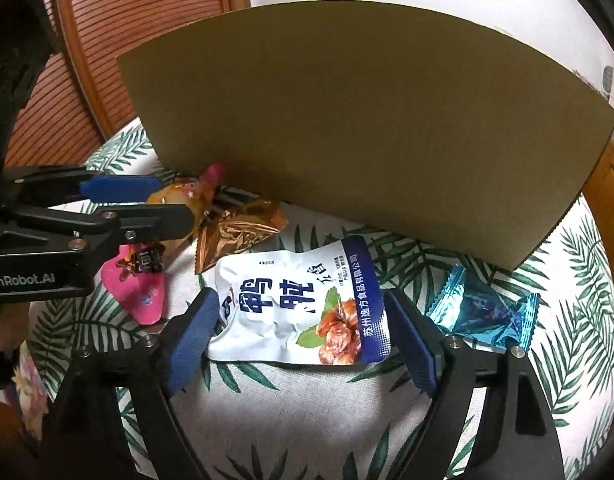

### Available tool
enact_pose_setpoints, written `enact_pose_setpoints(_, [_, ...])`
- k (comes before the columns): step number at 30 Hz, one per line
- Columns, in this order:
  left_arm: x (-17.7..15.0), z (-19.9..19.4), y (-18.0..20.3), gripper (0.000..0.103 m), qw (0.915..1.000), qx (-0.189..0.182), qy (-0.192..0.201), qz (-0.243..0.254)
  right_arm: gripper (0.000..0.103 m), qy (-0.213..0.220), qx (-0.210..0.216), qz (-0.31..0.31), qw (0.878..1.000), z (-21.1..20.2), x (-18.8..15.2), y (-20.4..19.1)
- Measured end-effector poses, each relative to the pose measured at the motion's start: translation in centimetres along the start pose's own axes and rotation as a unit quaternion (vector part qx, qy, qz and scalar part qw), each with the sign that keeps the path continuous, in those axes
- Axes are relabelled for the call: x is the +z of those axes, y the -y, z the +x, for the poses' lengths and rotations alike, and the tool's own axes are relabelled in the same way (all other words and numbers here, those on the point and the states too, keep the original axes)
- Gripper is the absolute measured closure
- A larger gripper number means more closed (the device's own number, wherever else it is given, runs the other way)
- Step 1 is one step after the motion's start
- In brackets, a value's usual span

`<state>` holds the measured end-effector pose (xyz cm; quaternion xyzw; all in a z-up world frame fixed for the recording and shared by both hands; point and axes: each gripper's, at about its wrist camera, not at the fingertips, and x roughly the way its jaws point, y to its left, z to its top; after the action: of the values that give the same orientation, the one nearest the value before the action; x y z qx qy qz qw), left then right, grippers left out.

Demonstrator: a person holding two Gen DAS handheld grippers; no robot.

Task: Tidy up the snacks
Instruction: 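Move both open tools back to the snacks beside the box, then grasp the pink-wrapped egg with the left tool while the right tool grasps the white-blue duck-neck pouch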

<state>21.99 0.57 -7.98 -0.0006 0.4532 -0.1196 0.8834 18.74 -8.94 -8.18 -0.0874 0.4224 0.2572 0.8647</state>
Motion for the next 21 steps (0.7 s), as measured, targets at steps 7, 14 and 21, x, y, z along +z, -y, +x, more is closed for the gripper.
enact_pose_setpoints(7, [-0.7, 1.8, -0.7, 0.04, 0.9992, 0.015, -0.025, -0.026, 0.017, 0.004, 0.001, 0.005, 1.0, 0.1, 0.0, 0.0])
enact_pose_setpoints(14, [-1.0, 2.0, -0.9, 0.037, 0.9992, 0.02, -0.026, -0.025, 0.017, 0.005, -0.001, 0.006, 1.0, -0.3, -0.2, 0.2])
enact_pose_setpoints(21, [-1.1, 2.7, 1.2, 0.033, 0.9988, 0.04, -0.029, 0.003, 0.017, 0.005, -0.003, 0.004, 1.0, 0.0, -0.1, 0.0])
